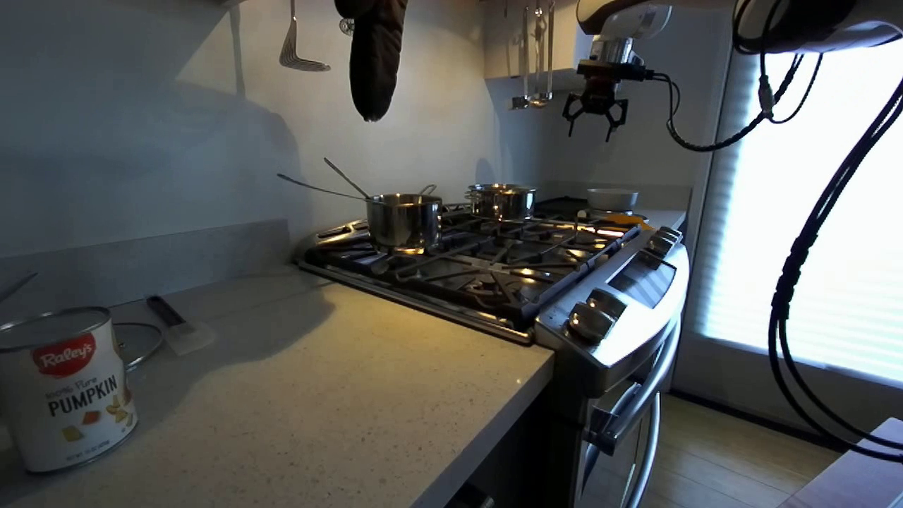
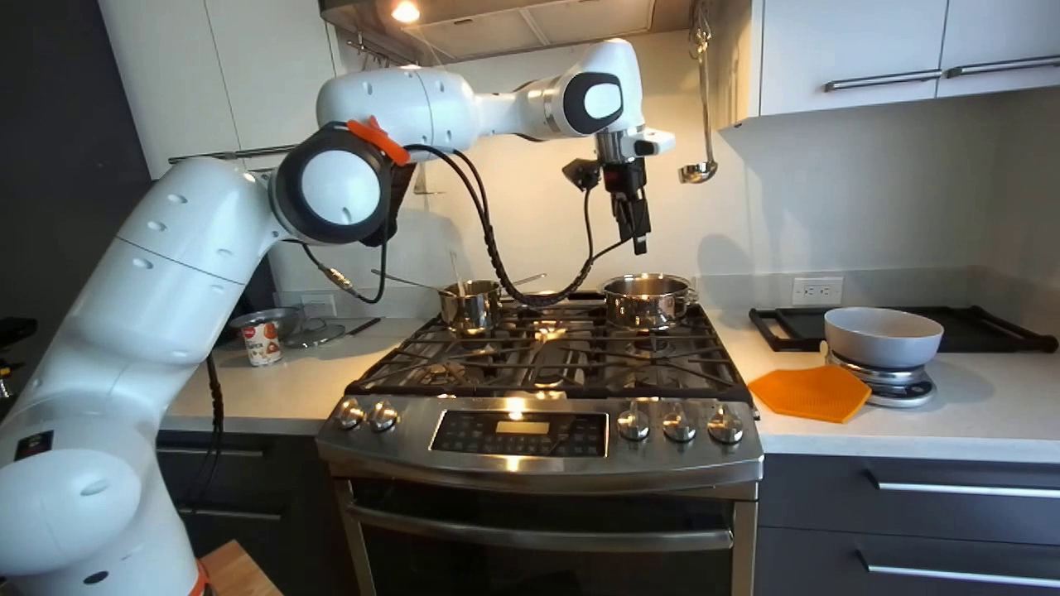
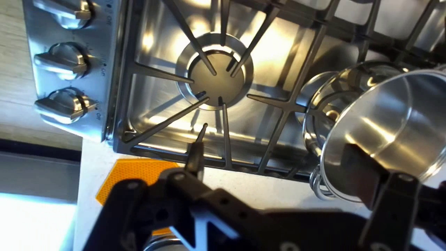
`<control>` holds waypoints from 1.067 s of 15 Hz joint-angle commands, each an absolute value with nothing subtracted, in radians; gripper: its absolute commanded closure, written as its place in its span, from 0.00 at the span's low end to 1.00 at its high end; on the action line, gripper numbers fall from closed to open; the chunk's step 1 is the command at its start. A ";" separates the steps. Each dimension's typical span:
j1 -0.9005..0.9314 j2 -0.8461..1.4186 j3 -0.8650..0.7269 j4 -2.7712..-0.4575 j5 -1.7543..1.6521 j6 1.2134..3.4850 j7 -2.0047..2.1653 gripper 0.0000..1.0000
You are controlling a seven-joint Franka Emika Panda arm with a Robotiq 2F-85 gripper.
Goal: Move the pot to the right-front stove plate
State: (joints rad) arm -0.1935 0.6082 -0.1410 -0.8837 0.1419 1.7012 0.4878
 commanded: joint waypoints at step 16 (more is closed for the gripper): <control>-0.181 0.040 -0.143 -1.835 -0.286 1.838 -0.382 0.00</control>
